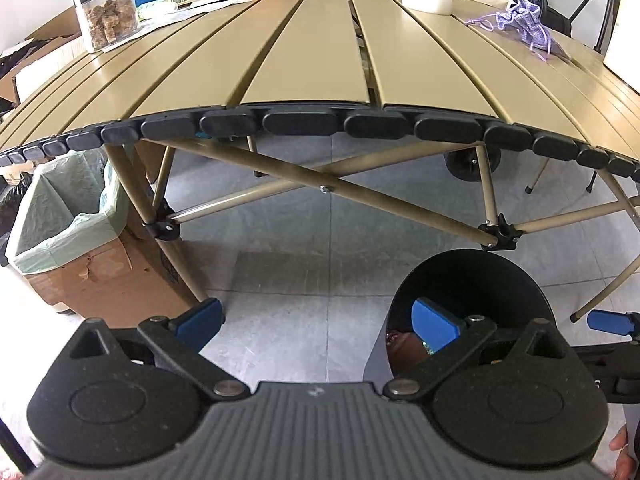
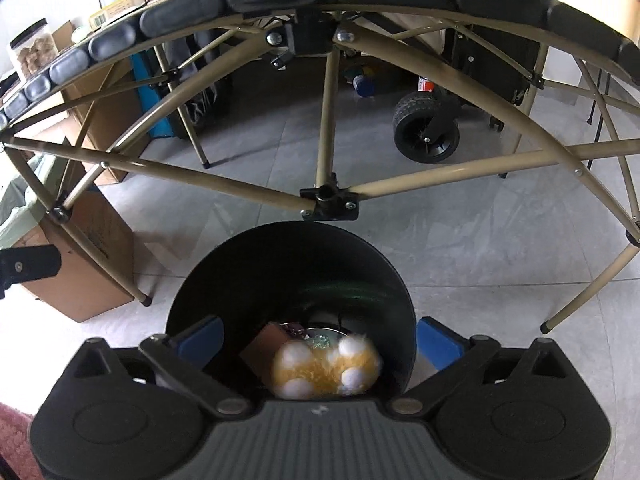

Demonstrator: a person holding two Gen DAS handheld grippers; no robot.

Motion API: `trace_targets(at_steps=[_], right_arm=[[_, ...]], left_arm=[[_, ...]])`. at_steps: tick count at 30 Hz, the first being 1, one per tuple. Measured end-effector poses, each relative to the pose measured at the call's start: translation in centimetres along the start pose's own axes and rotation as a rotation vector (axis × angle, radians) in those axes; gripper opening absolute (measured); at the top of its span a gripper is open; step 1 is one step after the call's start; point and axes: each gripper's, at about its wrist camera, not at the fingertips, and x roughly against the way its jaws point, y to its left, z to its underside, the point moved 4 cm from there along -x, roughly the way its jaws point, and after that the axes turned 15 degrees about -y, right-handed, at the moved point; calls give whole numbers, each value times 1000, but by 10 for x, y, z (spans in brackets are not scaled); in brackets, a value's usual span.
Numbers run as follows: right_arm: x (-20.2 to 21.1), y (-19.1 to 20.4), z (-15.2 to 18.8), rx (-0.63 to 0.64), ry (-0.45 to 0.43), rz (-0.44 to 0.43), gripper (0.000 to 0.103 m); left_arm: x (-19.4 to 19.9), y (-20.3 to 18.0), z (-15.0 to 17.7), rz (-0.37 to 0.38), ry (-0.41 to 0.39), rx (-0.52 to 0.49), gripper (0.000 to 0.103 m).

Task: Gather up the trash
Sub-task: 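Raise both tools from the bin toward the white puff and lavender pouch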

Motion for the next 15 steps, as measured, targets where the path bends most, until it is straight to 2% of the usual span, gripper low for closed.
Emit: trace_targets(at_steps=[8,15], right_arm=[[12,-1,-2,16,-23,-13,103],[48,-3,-17,7,-96,-41,103]], left_arm=[[7,-5,-4,31,-19,5,103],[37,-9,-22,77,-90,29,103]])
